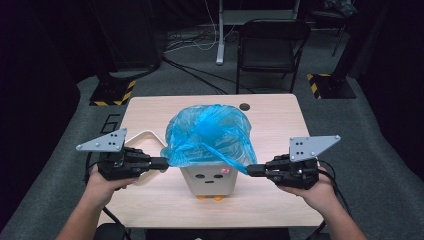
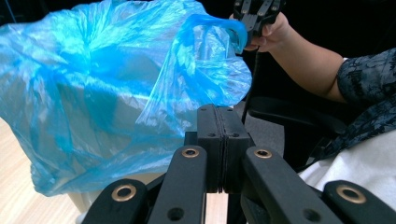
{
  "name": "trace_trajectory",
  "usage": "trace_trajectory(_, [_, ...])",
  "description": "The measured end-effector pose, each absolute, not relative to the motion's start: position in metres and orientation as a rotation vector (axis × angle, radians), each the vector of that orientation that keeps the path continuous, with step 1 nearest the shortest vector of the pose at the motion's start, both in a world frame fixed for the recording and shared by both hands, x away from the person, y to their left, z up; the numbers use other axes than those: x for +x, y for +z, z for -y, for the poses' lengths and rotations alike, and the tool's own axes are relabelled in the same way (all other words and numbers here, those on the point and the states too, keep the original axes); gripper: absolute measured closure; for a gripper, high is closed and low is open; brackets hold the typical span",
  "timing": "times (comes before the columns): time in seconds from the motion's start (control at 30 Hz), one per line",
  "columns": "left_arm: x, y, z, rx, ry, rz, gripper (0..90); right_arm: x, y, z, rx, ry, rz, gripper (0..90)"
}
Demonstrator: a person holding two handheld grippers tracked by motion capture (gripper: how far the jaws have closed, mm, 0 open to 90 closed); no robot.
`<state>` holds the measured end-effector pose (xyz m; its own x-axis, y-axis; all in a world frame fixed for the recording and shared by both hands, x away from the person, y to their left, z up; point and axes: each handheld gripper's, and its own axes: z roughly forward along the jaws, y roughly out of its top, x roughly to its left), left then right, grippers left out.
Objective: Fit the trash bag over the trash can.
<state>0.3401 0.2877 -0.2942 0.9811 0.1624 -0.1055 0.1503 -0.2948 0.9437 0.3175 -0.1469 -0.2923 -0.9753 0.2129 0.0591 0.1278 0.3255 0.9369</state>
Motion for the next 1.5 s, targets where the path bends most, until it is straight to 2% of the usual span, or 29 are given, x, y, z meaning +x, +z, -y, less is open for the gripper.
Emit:
trace_trajectory(0.6, [0.342,-0.33,-0.286,1.927,-0.026,-0.263,88.8,0.322,-0.336,0.144,0.431,1.461,-2.647,89.7])
trace_trajectory(0.87, [0.343,-0.342,-0.287,1.926,-0.047,-0.276,88.8,0.324,-0.346,0.147,0.467,1.483,-2.671,89.6])
trace_trajectory(1.17, [0.343,-0.351,-0.287,1.971,-0.012,-0.287,88.9,0.326,-0.352,0.142,0.468,1.448,-2.681,89.6])
trace_trajectory(1.5, [0.344,-0.367,-0.295,1.914,-0.007,-0.288,89.0,0.324,-0.356,0.147,0.434,1.529,-2.594,89.5])
